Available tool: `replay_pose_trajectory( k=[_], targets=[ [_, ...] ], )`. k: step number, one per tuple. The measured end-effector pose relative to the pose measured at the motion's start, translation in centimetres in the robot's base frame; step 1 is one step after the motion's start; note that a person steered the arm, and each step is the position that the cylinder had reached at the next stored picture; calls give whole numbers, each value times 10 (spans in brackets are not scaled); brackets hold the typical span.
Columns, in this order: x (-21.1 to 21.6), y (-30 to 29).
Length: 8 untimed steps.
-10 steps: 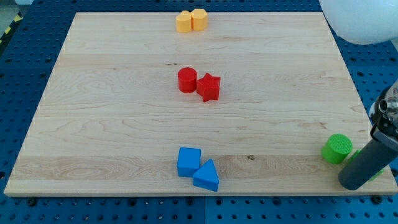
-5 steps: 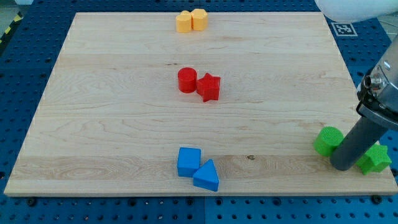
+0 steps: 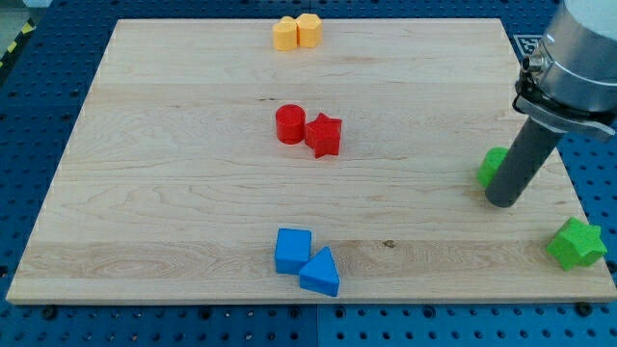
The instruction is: Move the green circle to the top of the green star
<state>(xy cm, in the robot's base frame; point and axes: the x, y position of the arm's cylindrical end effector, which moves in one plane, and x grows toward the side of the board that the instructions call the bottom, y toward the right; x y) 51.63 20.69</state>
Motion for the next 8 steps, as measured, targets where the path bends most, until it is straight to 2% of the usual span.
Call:
replay_pose_trajectory(
  k=[1, 3, 4, 5, 8],
  targets=[
    [6, 23],
    [19, 114],
    [62, 122],
    [70, 118],
    [53, 61]
  ],
)
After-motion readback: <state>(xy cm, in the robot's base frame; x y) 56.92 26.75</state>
